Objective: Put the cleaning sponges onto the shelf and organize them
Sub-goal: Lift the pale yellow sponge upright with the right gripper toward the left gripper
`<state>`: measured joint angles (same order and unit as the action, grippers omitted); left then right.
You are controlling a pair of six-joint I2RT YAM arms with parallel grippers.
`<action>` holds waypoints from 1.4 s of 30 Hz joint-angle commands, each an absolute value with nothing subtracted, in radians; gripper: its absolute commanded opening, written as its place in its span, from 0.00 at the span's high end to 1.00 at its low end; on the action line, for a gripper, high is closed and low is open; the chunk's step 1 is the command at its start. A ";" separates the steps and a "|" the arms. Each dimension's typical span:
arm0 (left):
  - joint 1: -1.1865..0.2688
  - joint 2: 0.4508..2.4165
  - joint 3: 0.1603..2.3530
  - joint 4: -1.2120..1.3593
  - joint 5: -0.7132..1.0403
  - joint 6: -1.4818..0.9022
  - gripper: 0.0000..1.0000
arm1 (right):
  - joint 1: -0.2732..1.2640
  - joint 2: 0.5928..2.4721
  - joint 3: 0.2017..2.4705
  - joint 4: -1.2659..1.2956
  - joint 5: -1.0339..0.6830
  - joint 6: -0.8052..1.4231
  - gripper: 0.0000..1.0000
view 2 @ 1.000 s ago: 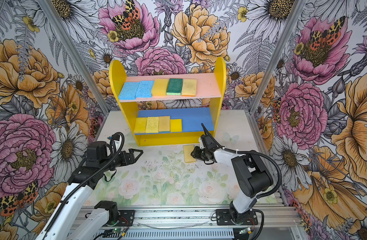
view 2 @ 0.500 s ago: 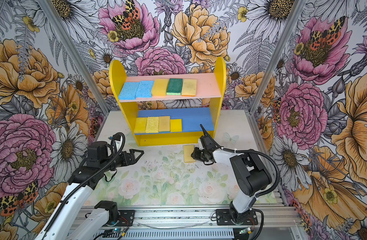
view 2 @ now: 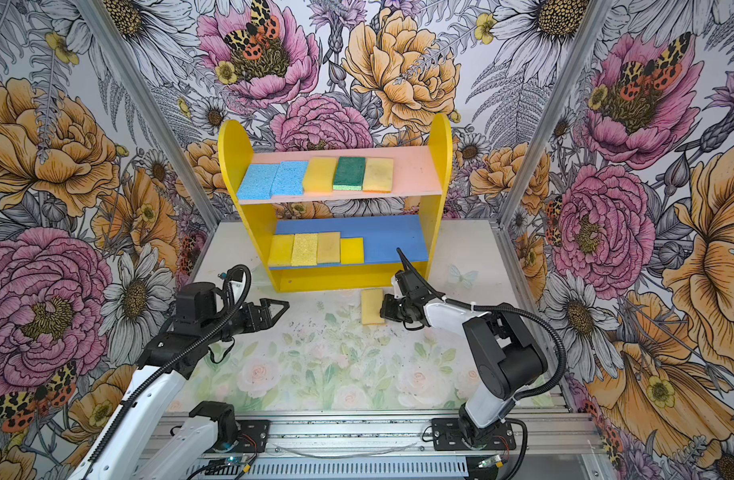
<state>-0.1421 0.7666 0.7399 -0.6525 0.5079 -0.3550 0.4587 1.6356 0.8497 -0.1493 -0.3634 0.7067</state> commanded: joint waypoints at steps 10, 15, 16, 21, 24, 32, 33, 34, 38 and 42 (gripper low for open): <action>-0.156 0.743 0.732 -0.607 0.590 -0.336 0.01 | 0.693 1.609 1.028 -0.137 -0.456 0.780 0.98; -0.157 0.806 0.737 -0.586 0.687 -0.348 0.01 | 0.760 1.600 1.121 -0.136 -0.478 0.763 0.98; -0.155 0.823 0.740 -0.586 0.699 -0.348 0.01 | 0.768 1.600 1.137 -0.137 -0.480 0.759 0.98; -0.097 0.844 0.735 -0.554 0.766 -0.371 0.01 | 0.788 1.595 1.203 -0.137 -0.484 0.735 0.98; -0.082 0.855 0.727 -0.531 0.796 -0.385 0.01 | 0.819 1.593 1.222 -0.137 -0.484 0.729 0.97; -0.050 0.839 0.691 -0.439 0.872 -0.442 0.15 | 0.852 1.620 1.264 -0.135 -0.509 0.716 0.98; -0.041 0.839 0.687 -0.430 0.877 -0.451 0.20 | 0.857 1.623 1.268 -0.135 -0.509 0.716 0.98; -0.032 0.841 0.681 -0.414 0.887 -0.461 0.25 | 0.859 1.627 1.273 -0.134 -0.510 0.714 0.98; -0.001 0.838 0.661 -0.366 0.912 -0.497 0.46 | 0.867 1.642 1.286 -0.135 -0.514 0.716 0.98; 0.000 0.835 0.658 -0.362 0.914 -0.498 0.77 | 0.872 1.642 1.281 -0.134 -0.503 0.728 0.87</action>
<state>-0.0059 0.8516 0.6708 -0.4114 0.8787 -0.4858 0.8639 1.6329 1.2579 -0.1463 -0.5022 0.7368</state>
